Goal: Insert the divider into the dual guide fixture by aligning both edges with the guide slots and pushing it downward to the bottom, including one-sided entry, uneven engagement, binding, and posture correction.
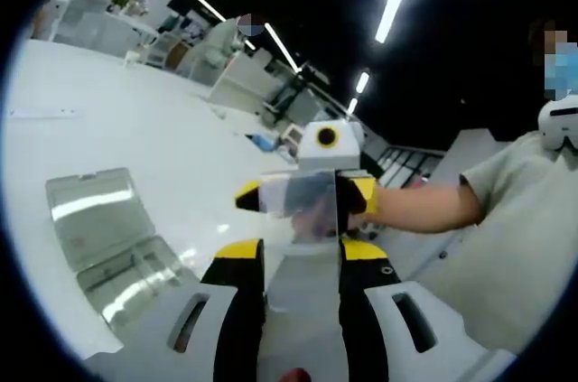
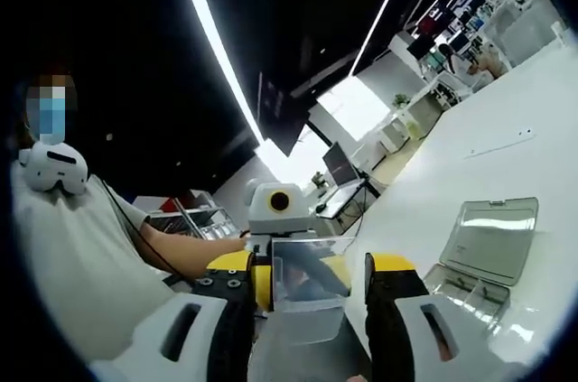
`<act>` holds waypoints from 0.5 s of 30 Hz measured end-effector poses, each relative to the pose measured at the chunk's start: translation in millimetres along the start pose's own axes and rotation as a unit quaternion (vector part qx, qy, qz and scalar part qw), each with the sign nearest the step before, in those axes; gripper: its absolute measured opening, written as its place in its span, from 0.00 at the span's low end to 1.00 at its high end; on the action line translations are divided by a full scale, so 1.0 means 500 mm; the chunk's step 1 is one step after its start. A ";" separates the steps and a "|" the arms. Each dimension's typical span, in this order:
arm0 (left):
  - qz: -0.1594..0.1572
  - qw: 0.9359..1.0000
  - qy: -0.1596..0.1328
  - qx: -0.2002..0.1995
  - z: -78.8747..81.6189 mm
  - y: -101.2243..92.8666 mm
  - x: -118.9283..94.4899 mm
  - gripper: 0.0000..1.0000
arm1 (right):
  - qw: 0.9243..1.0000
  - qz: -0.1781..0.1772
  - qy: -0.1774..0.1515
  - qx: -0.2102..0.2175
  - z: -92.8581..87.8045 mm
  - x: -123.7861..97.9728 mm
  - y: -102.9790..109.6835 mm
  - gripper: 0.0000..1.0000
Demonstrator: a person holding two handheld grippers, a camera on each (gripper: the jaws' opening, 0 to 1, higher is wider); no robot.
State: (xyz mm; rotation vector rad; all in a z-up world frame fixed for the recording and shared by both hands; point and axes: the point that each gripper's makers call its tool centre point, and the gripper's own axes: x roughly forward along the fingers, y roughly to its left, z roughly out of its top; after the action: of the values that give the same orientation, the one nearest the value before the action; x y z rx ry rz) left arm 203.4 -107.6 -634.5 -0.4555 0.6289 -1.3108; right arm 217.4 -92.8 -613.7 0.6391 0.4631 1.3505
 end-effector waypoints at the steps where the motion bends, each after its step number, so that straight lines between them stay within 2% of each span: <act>1: 0.000 1.000 0.000 0.000 0.000 0.000 0.000 0.28 | 1.000 0.000 -0.001 0.000 0.001 0.000 0.001 0.41; 15: -0.006 1.000 -0.001 -0.002 -0.001 -0.006 0.004 0.28 | 1.000 0.006 -0.006 0.011 0.001 -0.001 0.001 0.32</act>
State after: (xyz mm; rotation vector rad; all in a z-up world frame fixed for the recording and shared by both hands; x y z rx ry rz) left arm 201.2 -110.2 -633.4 -0.4642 0.6285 -1.3201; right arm 217.2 -93.2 -613.0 0.6673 0.4660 1.3535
